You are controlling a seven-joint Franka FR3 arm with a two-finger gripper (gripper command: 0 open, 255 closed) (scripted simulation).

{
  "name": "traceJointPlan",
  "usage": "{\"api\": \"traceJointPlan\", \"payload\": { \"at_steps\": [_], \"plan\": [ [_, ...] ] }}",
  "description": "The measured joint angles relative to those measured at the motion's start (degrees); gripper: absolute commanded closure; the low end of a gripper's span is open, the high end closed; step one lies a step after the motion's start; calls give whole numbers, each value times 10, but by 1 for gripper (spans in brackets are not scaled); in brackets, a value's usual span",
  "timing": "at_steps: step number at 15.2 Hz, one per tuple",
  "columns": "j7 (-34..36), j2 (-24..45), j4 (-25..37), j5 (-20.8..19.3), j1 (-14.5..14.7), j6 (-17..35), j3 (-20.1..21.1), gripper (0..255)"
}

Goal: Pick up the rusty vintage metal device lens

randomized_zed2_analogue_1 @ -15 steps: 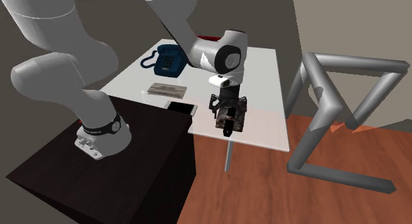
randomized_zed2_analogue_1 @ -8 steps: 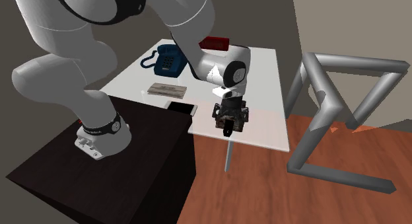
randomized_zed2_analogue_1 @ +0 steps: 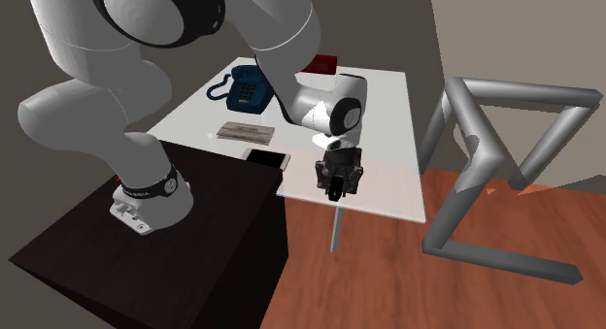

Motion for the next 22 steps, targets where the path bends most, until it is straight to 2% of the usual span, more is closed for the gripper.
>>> {"api": "traceJointPlan", "payload": {
  "at_steps": [7, 22],
  "plan": [
    [-2, -2, 0, 3, -1, -2, 2, 255],
    [-85, -108, -26, 119, -74, -40, 97, 255]
  ]
}}
